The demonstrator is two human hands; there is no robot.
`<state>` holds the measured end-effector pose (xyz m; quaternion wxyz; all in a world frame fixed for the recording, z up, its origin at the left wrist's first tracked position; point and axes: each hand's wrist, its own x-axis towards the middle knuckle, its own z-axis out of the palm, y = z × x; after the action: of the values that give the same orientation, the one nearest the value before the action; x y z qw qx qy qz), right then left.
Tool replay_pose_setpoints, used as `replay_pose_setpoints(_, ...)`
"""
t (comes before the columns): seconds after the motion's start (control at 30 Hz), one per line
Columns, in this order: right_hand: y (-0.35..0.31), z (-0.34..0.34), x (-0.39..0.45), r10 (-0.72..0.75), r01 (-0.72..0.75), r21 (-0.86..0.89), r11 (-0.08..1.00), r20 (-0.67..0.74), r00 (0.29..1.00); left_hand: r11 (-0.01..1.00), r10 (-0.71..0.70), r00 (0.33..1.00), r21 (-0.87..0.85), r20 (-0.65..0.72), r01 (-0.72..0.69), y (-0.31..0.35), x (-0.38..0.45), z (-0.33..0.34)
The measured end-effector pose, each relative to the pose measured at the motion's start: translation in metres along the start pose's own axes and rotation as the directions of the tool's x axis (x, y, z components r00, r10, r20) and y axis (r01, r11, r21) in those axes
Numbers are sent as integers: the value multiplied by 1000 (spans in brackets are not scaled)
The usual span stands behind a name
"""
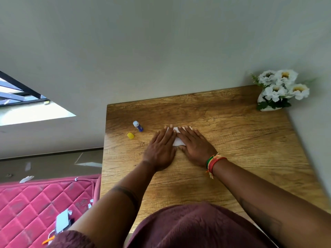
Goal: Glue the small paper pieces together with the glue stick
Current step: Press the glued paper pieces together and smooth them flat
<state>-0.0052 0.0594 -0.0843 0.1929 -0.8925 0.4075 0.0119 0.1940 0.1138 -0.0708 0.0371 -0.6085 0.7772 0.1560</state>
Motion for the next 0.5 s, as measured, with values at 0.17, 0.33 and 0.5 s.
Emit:
replay_pose_setpoints(0.17, 14, -15, 9, -44, 42, 40, 998, 63, 997, 997, -78, 994, 13, 72, 77, 10, 0, 8)
replay_pose_setpoints(0.33, -5, 0, 2, 34, -33, -17, 999, 8, 999, 995, -101, 991, -12, 93, 103, 13, 2, 12)
replay_pose_setpoints(0.5, 2, 6, -3, 108, -110, -103, 989, -19, 994, 995, -85, 985, -34, 147, 90, 9, 6, 11)
